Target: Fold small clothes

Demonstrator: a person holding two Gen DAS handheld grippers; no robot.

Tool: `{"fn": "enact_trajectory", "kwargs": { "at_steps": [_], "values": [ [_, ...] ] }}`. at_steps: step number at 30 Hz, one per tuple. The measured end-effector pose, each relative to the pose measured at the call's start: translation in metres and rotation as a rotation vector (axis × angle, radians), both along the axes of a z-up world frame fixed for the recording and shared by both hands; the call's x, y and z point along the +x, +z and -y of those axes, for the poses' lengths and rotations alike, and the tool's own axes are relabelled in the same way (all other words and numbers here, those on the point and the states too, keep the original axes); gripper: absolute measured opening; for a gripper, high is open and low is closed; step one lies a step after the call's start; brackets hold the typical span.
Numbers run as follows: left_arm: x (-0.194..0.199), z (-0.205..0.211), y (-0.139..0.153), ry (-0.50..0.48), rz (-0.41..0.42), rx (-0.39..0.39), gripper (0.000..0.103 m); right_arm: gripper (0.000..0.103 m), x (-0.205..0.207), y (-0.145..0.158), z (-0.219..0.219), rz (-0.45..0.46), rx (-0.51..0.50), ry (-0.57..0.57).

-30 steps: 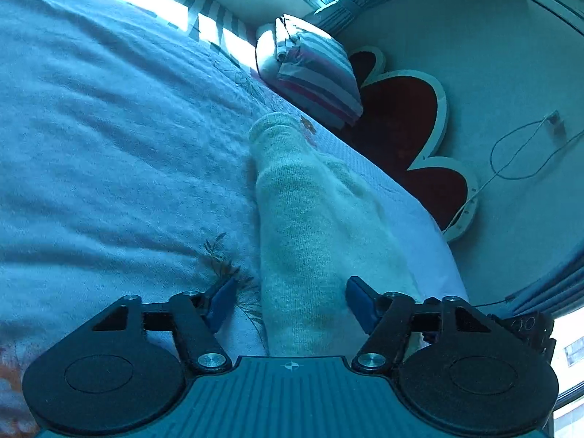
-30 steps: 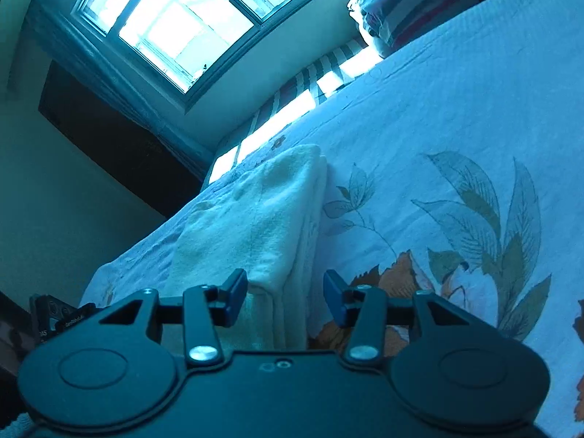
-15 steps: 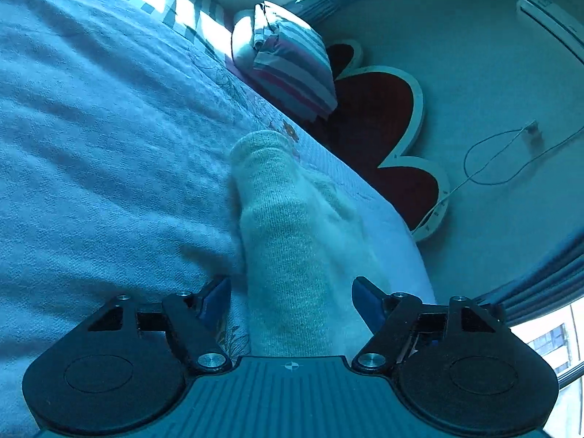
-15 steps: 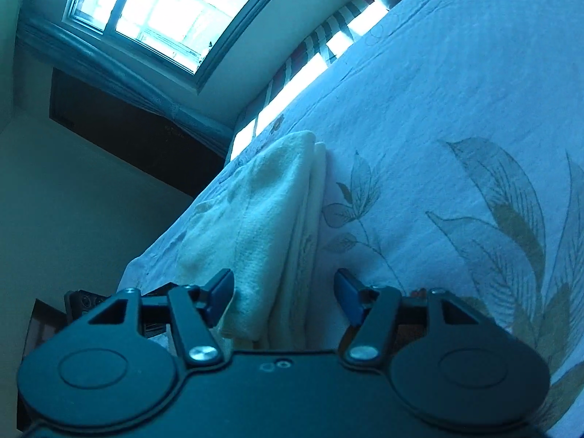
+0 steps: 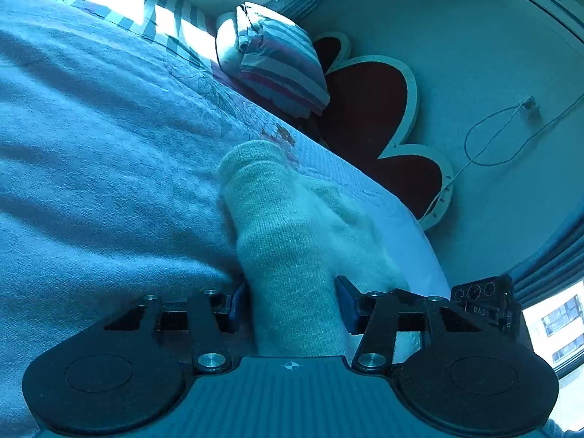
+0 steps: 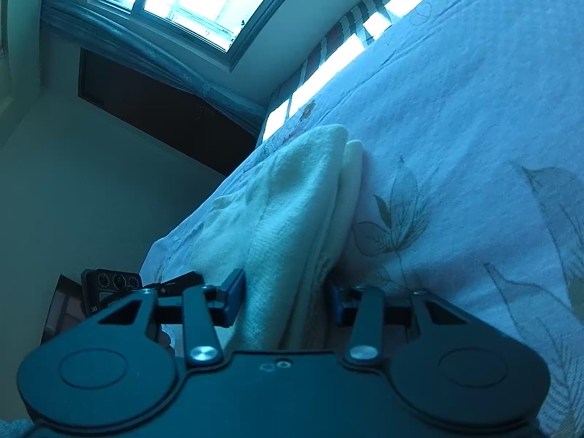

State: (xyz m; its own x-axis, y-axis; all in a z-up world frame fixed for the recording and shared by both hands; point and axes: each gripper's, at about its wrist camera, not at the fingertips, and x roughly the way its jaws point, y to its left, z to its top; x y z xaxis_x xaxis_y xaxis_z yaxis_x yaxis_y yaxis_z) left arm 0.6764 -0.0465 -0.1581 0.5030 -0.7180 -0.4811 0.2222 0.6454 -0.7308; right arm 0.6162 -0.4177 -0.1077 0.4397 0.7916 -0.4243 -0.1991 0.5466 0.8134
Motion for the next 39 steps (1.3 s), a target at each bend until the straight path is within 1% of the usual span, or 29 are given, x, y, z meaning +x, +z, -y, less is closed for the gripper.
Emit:
{"fn": "enact_trajectory", "kwargs": {
  "at_steps": [2,5,9,12,16,20,26,30,33,37,39],
  "values": [
    [-0.003,0.003,0.002,0.013,0.019,0.028,0.043,0.040,0.000,0.001,0.001,-0.004,0.000,-0.003],
    [-0.009,0.015,0.014,0.024,0.062,0.123,0.038,0.036,-0.005,0.007,-0.002,0.021,-0.049,-0.015],
    [-0.023,0.025,0.038,0.030,0.151,0.236,0.033,0.031,-0.018,0.022,-0.013,0.099,-0.137,-0.031],
    [-0.036,0.029,0.061,0.031,0.237,0.282,0.032,0.030,-0.034,0.038,-0.019,0.173,-0.176,-0.042],
    [-0.063,0.023,0.097,0.054,0.355,0.285,0.032,0.029,-0.063,0.067,-0.026,0.298,-0.237,-0.054],
    [-0.096,0.012,0.129,0.071,0.445,0.293,0.032,0.029,-0.092,0.097,-0.031,0.398,-0.249,-0.065],
    [-0.144,-0.024,0.169,0.120,0.530,0.276,0.032,0.029,-0.142,0.148,-0.063,0.539,-0.275,-0.041],
    [-0.173,-0.061,0.187,0.151,0.566,0.280,0.032,0.029,-0.166,0.172,-0.099,0.603,-0.289,-0.015],
    [-0.191,-0.093,0.193,0.170,0.572,0.286,0.032,0.029,-0.178,0.183,-0.126,0.620,-0.275,0.002],
    [-0.211,-0.140,0.194,0.194,0.562,0.310,0.032,0.029,-0.190,0.190,-0.171,0.627,-0.258,0.032],
    [-0.219,-0.164,0.191,0.204,0.554,0.323,0.032,0.029,-0.195,0.187,-0.194,0.618,-0.237,0.047]
  ]
}}
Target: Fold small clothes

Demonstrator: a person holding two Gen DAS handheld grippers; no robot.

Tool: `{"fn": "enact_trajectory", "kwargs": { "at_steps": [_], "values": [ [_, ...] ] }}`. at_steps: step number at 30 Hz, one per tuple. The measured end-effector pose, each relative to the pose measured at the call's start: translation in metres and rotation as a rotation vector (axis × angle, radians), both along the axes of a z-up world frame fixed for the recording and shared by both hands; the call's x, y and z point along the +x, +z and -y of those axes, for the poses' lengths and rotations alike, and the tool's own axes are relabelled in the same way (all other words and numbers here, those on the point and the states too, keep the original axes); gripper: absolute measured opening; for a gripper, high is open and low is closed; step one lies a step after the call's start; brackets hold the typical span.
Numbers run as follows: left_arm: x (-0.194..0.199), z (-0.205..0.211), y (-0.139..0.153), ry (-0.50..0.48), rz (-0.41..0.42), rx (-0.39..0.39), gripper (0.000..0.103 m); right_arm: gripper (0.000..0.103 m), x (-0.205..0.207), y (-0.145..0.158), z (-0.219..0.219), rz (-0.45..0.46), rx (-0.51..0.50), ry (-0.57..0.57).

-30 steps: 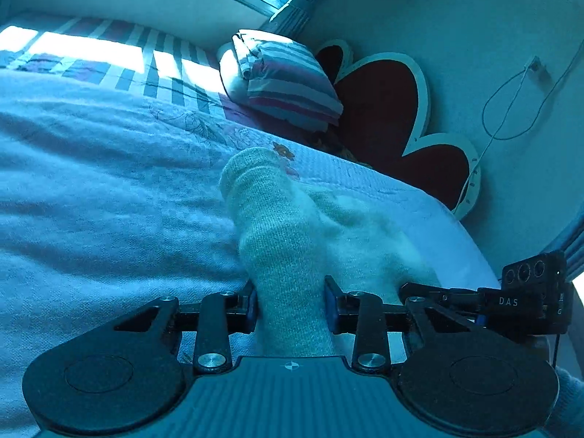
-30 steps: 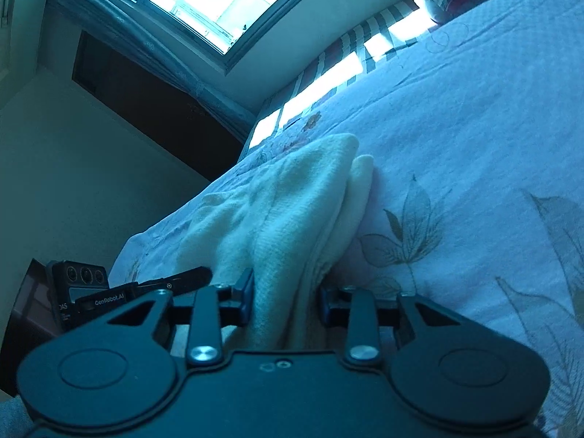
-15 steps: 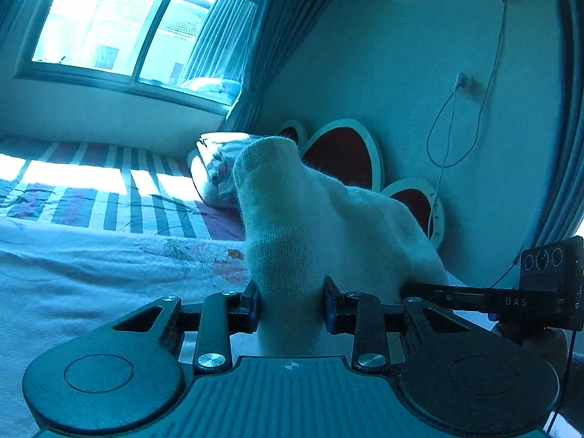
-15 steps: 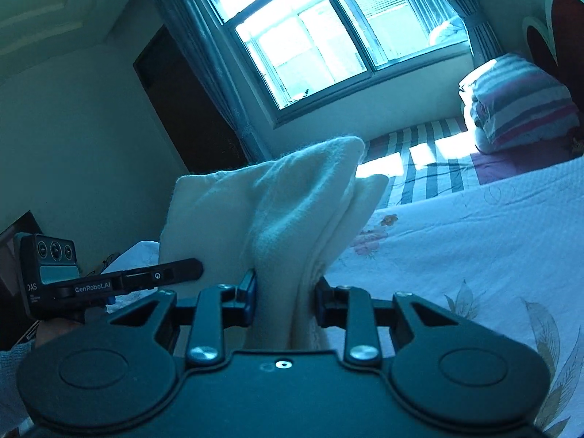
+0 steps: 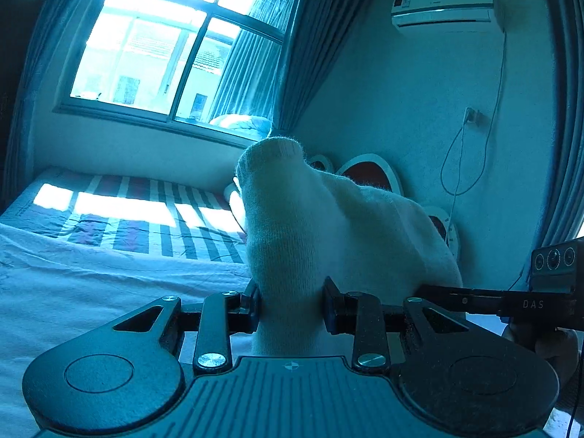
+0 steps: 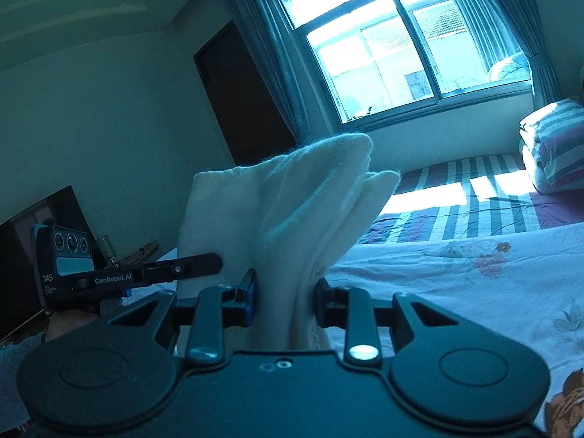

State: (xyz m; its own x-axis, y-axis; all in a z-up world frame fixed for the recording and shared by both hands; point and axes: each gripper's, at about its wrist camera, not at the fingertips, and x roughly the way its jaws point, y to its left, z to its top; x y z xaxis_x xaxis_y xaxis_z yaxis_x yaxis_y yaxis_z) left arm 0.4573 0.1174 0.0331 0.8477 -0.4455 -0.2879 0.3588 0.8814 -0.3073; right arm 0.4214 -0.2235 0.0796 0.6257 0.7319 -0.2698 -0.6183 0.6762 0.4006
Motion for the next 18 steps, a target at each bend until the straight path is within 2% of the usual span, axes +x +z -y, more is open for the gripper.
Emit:
{"fn": "enact_trajectory", "kwargs": {
  "at_steps": [4,8,14,18],
  "values": [
    [-0.003,-0.047,-0.010,0.030,-0.038,0.014,0.032,0.029,0.007,-0.012,-0.044,-0.031,0.015,0.033],
    [0.013,-0.086,-0.035,0.052,-0.099,0.011,0.032,0.029,0.024,-0.031,-0.083,-0.081,0.022,0.059],
    [0.073,-0.126,-0.085,0.064,-0.211,-0.016,0.032,0.029,0.066,-0.061,-0.125,-0.156,0.003,0.072],
    [0.117,-0.135,-0.123,0.077,-0.300,0.001,0.033,0.029,0.105,-0.085,-0.146,-0.253,-0.009,0.060]
  ]
}}
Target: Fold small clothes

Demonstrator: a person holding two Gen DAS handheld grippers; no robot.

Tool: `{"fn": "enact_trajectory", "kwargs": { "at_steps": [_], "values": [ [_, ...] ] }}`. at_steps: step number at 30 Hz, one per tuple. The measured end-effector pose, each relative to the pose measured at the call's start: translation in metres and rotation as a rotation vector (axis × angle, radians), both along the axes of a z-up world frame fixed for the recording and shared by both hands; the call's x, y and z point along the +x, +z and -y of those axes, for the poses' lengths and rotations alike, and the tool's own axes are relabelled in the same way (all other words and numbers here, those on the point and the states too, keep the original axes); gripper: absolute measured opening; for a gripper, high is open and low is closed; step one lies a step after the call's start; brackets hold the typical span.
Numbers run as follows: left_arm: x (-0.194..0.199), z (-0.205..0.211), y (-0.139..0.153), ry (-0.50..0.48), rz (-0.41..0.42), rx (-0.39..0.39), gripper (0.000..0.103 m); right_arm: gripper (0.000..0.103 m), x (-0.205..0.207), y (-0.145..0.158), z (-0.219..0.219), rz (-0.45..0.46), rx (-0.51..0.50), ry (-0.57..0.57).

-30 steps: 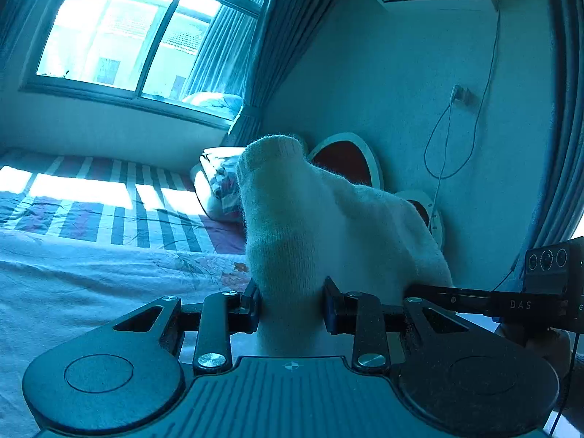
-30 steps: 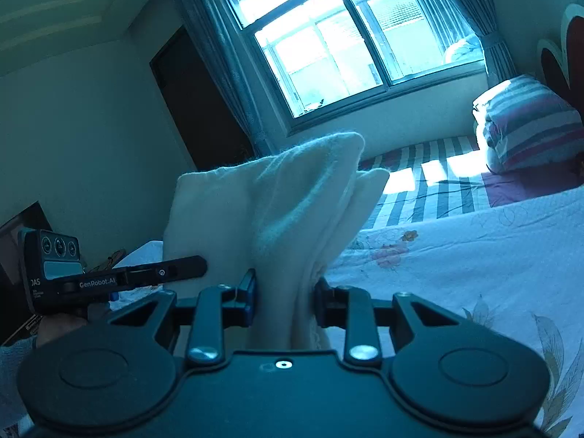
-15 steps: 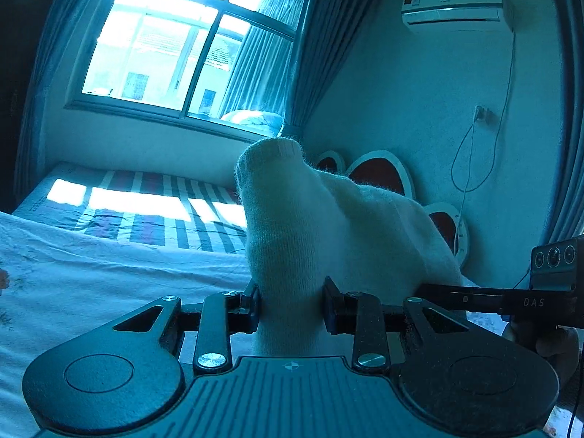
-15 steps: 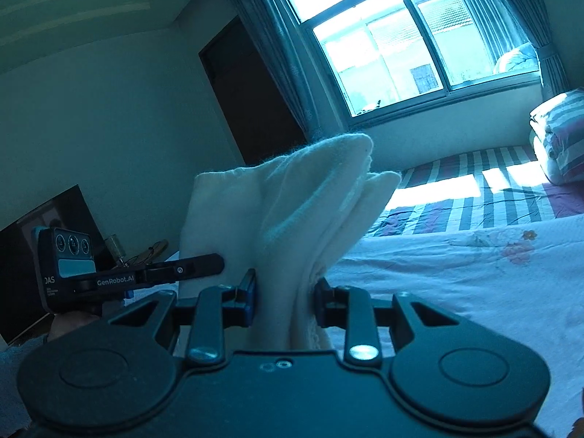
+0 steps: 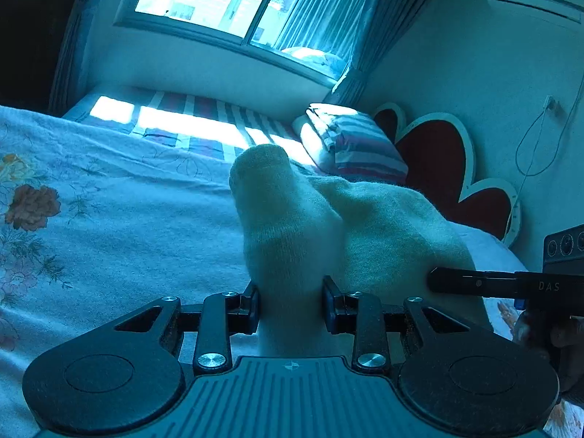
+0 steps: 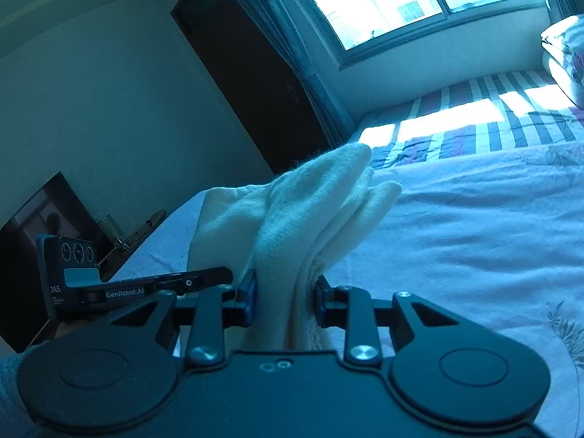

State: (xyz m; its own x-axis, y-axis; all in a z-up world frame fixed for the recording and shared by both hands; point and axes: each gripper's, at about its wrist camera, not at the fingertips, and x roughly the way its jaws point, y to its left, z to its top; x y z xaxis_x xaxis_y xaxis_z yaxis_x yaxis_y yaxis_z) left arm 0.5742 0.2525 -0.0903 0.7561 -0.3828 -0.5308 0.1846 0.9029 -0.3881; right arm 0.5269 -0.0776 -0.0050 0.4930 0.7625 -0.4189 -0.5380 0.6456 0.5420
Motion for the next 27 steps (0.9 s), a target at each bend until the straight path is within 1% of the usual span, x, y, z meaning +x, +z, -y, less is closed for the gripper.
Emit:
{"fn": "enact_trajectory", "kwargs": {
  "at_steps": [2,3,4,5,6,8,9,10,11,14,17,18,19,20,21,22,23,24,25,27],
  "values": [
    [0.018,0.000,-0.024,0.006,-0.077,0.022,0.036,0.029,0.020,-0.018,-0.006,-0.072,-0.010,-0.017],
    [0.024,0.000,-0.034,0.021,-0.101,0.025,0.048,0.030,0.028,-0.028,-0.009,-0.113,-0.020,-0.034],
    [0.025,-0.001,-0.039,0.035,-0.094,0.016,0.064,0.032,0.037,-0.039,-0.010,-0.169,-0.039,-0.052],
    [0.026,-0.003,-0.041,0.039,-0.096,0.005,0.066,0.037,0.044,-0.050,-0.009,-0.218,-0.068,-0.079],
    [0.025,-0.005,-0.041,0.042,-0.104,-0.008,0.066,0.039,0.049,-0.061,-0.010,-0.266,-0.073,-0.101],
    [0.015,-0.009,-0.037,0.037,-0.117,-0.012,0.067,0.043,0.050,-0.070,0.003,-0.324,0.022,-0.107],
    [0.007,-0.010,-0.035,0.028,-0.110,0.001,0.067,0.044,0.045,-0.070,0.009,-0.356,0.052,-0.119],
    [-0.005,-0.016,-0.033,0.025,-0.098,0.012,0.067,0.047,0.040,-0.068,0.016,-0.365,0.062,-0.131],
    [-0.015,-0.022,-0.031,0.029,-0.096,0.009,0.067,0.049,0.032,-0.064,0.022,-0.359,0.060,-0.133],
    [-0.044,-0.025,-0.031,0.044,-0.096,-0.016,0.067,0.049,0.007,-0.058,0.036,-0.347,0.049,-0.119],
    [-0.044,-0.024,-0.043,0.059,-0.130,-0.048,0.067,0.051,-0.008,-0.050,0.035,-0.336,0.069,-0.086],
    [-0.044,-0.019,-0.047,0.074,-0.140,-0.041,0.067,0.051,-0.006,-0.049,0.029,-0.324,0.042,-0.080],
    [-0.045,-0.012,-0.048,0.083,-0.132,-0.021,0.069,0.044,-0.007,-0.048,0.021,-0.300,-0.036,-0.104],
    [-0.045,-0.006,-0.047,0.083,-0.127,0.007,0.070,0.038,-0.005,-0.049,0.013,-0.293,-0.141,-0.139],
    [-0.046,-0.004,-0.042,0.086,-0.129,0.017,0.070,0.038,-0.005,-0.050,0.013,-0.280,-0.160,-0.154],
    [-0.051,-0.005,-0.039,0.086,-0.125,0.004,0.070,0.038,-0.006,-0.049,0.015,-0.276,-0.167,-0.171],
    [-0.057,-0.007,-0.035,0.088,-0.115,-0.003,0.070,0.040,-0.010,-0.045,0.015,-0.262,-0.195,-0.187],
    [-0.063,-0.008,-0.032,0.094,-0.105,0.003,0.070,0.039,-0.020,-0.036,0.014,-0.220,-0.234,-0.205],
    [-0.071,-0.010,-0.029,0.102,-0.096,0.012,0.070,0.036,-0.029,-0.029,0.018,-0.208,-0.226,-0.216],
    [-0.086,-0.017,-0.027,0.134,-0.086,0.001,0.070,0.036,-0.045,-0.019,0.032,-0.218,-0.129,-0.200]
  ]
}}
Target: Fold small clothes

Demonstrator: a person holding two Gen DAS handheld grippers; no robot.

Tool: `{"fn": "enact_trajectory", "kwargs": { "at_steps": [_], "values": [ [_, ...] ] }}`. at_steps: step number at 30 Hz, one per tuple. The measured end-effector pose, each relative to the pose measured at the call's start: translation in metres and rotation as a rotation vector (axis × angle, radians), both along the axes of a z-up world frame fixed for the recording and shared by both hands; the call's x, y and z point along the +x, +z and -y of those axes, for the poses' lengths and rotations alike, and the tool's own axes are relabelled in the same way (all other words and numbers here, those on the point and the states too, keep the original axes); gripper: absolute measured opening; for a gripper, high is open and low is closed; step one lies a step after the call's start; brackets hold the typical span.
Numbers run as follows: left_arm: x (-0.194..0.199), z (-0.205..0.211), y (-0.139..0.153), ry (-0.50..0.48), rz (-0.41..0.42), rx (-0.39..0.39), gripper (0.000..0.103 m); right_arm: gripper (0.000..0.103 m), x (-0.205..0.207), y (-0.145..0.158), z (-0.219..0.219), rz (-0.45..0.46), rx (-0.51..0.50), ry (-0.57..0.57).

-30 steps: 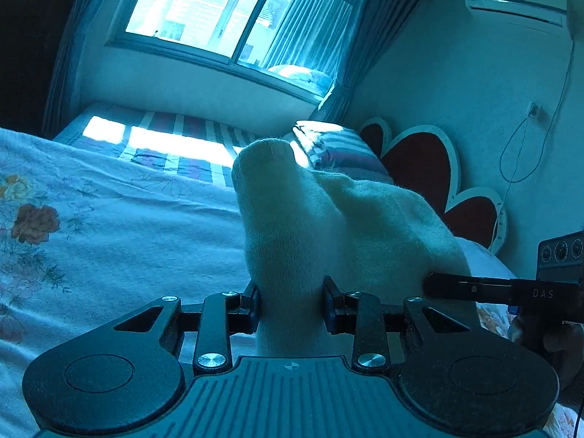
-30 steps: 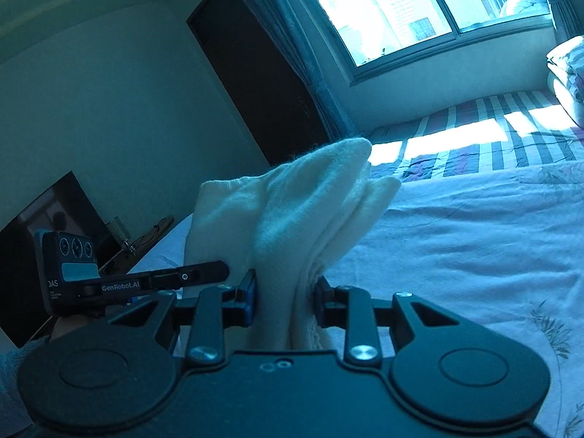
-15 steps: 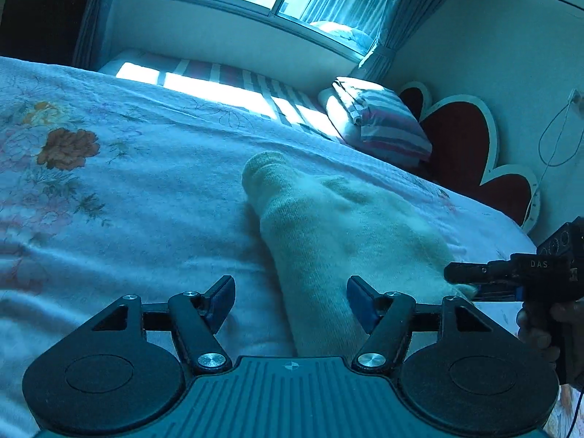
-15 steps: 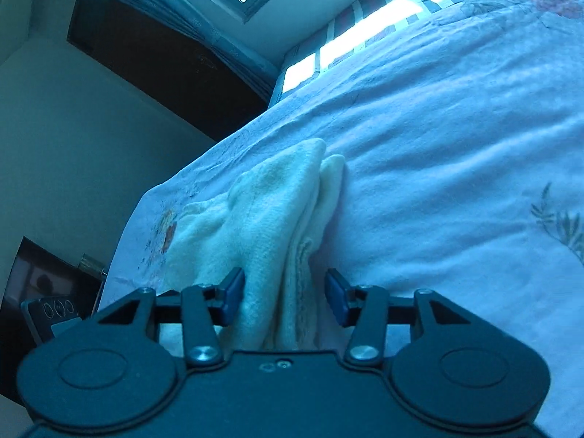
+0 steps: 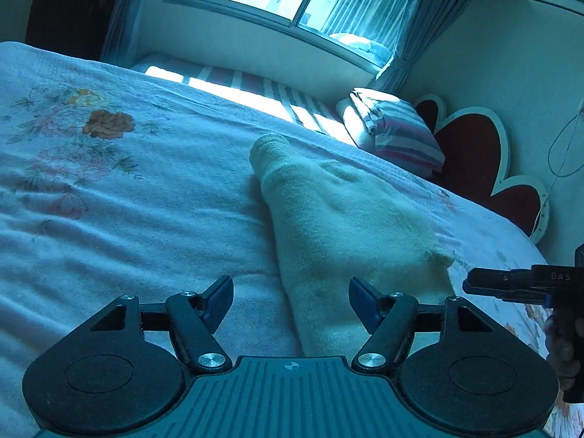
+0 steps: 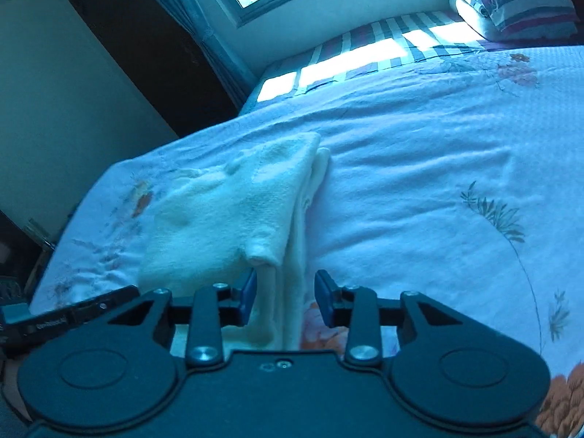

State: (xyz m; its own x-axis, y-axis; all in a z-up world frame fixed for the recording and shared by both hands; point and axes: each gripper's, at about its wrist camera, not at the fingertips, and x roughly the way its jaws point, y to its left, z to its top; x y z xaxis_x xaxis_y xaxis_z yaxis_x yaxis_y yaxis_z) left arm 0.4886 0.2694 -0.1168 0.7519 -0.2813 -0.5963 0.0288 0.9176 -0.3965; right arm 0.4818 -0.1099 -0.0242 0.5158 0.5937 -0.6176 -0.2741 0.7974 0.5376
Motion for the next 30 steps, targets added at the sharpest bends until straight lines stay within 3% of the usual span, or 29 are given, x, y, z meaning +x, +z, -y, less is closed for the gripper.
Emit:
{"fn": "enact_trajectory", "kwargs": {
  "at_steps": [5,12,13,15,18,21,26,28,30],
  "values": [
    [-0.008,-0.010,-0.010,0.067,-0.024,-0.054,0.070,0.028,-0.005,0.000,-0.004,0.018,0.016,0.040],
    [0.007,-0.003,-0.013,0.089,-0.041,-0.020,0.070,0.023,0.022,-0.024,-0.028,-0.028,-0.048,0.033],
    [0.011,-0.001,-0.012,0.097,-0.052,-0.007,0.070,0.010,0.023,-0.026,-0.030,-0.021,-0.052,0.041],
    [0.012,0.003,-0.006,0.090,-0.033,-0.002,0.070,0.006,0.021,-0.025,-0.028,-0.012,-0.047,0.041],
    [0.015,0.012,-0.002,0.074,-0.037,0.017,0.070,0.005,0.007,-0.015,-0.014,0.005,-0.022,0.013],
    [0.018,0.023,-0.011,0.053,-0.078,0.070,0.070,0.005,0.004,-0.027,-0.008,-0.039,-0.046,-0.011],
    [0.010,0.020,-0.004,0.050,-0.041,0.094,0.070,0.007,0.004,-0.030,-0.008,-0.056,-0.039,-0.026],
    [0.013,0.013,0.007,0.062,0.019,0.095,0.070,0.013,0.001,-0.016,-0.007,-0.018,-0.047,-0.023],
    [0.028,0.007,0.012,0.068,0.024,0.088,0.070,0.016,-0.003,0.004,-0.003,0.089,-0.077,-0.055]
  ]
}}
